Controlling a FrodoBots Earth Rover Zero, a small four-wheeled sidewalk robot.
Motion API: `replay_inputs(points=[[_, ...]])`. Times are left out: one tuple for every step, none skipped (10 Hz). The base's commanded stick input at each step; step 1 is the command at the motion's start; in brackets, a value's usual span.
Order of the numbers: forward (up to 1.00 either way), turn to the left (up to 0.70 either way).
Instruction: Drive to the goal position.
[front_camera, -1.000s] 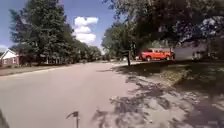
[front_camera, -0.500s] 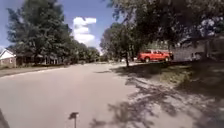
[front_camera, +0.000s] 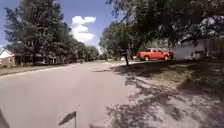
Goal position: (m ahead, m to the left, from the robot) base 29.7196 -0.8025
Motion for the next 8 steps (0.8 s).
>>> replay_inputs(points=[[1.0,0.0],[1.0,0.0],[1.0,0.0],[0.58,0.0],[0.14,0.0],[0.12,0.0],[0.08,0.0],[0.08,0.0]])
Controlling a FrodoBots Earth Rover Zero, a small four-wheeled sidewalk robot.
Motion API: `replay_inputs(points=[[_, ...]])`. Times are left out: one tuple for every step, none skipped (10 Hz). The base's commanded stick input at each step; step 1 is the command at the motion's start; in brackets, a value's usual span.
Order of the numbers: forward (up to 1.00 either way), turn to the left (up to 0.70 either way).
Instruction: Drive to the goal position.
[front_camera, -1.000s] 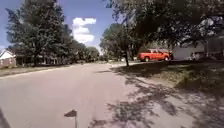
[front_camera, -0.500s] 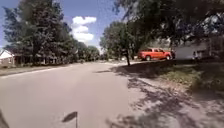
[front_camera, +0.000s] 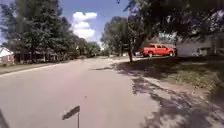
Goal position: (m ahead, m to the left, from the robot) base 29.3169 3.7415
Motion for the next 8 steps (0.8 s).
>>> replay_inputs(points=[[0.09,0.0],[0.09,0.0],[0.27,0.0],[0.79,0.0],[1.0,0.0],[1.0,0.0],[1.0,0.0],[1.0,0.0]])
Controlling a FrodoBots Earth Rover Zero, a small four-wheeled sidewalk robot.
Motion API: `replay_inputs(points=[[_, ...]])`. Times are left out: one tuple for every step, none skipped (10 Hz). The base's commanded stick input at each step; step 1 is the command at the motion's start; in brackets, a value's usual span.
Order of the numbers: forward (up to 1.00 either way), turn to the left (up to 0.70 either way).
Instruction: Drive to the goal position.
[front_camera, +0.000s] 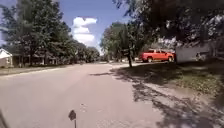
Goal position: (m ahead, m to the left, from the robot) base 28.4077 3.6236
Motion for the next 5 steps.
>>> replay_inputs(points=[[1.0,0.0],[1.0,0.0],[1.0,0.0],[1.0,0.0],[1.0,0.0]])
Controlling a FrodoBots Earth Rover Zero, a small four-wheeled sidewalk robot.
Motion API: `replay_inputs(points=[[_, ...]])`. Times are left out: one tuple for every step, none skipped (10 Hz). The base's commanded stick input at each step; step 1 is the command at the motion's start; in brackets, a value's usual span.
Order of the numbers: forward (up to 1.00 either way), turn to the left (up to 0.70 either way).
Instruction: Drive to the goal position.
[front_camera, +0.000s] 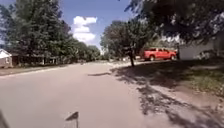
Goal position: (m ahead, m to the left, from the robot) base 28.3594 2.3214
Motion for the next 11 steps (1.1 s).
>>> replay_inputs(points=[[1.0,0.0],[1.0,0.0],[1.0,0.0],[1.0,0.0],[1.0,0.0],[1.0,0.0],[1.0,0.0],[1.0,0.0],[1.0,0.0],[1.0,0.0],[1.0,0.0]])
